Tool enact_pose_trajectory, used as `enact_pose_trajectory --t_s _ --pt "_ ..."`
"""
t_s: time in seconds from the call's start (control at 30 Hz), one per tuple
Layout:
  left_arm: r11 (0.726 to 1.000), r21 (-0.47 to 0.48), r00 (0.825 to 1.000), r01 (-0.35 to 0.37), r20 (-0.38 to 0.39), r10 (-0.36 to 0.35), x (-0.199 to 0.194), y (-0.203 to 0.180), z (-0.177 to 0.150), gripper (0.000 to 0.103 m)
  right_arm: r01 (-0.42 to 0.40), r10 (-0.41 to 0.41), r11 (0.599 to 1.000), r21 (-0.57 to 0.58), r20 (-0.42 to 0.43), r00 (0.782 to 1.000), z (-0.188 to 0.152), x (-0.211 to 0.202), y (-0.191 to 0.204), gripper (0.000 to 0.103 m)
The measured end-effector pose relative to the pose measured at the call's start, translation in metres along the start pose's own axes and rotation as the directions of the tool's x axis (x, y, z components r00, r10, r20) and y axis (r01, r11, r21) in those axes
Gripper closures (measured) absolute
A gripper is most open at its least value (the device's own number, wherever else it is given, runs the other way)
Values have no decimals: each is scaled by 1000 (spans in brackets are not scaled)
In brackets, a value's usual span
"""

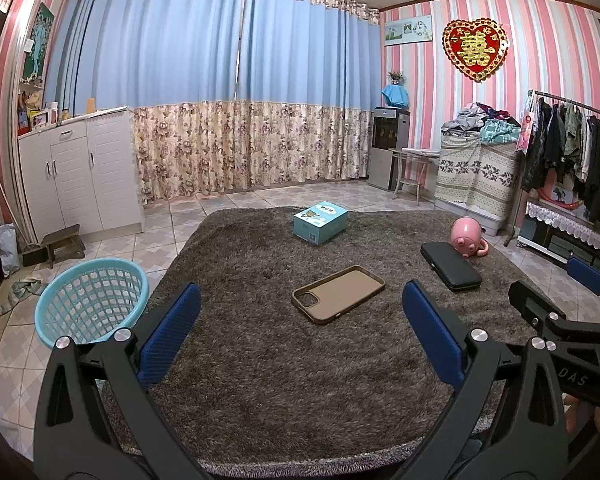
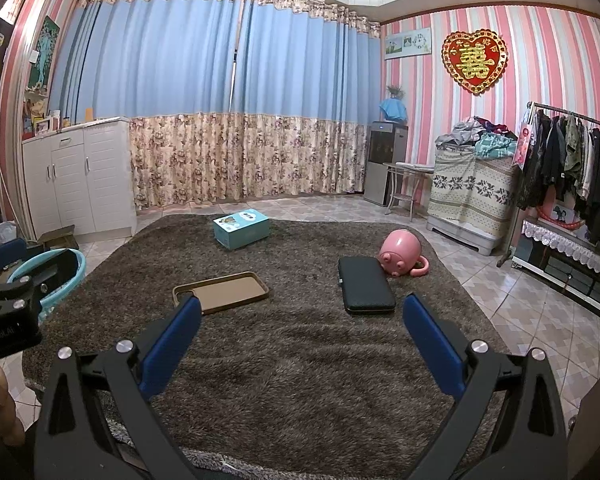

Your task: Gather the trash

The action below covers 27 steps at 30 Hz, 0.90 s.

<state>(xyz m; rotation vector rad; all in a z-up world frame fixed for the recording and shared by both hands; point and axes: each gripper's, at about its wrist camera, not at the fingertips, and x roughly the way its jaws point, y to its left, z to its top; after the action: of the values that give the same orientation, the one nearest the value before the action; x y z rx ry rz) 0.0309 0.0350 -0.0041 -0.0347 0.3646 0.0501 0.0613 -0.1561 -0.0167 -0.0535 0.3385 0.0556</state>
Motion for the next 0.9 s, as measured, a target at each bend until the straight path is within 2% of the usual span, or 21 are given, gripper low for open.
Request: enact_pose_trajectory --t_s 0.9 --pt "1000 -3 1000 -1 2 1 1 0 -1 5 -4 4 1000 0 6 1000 -1 1 0 5"
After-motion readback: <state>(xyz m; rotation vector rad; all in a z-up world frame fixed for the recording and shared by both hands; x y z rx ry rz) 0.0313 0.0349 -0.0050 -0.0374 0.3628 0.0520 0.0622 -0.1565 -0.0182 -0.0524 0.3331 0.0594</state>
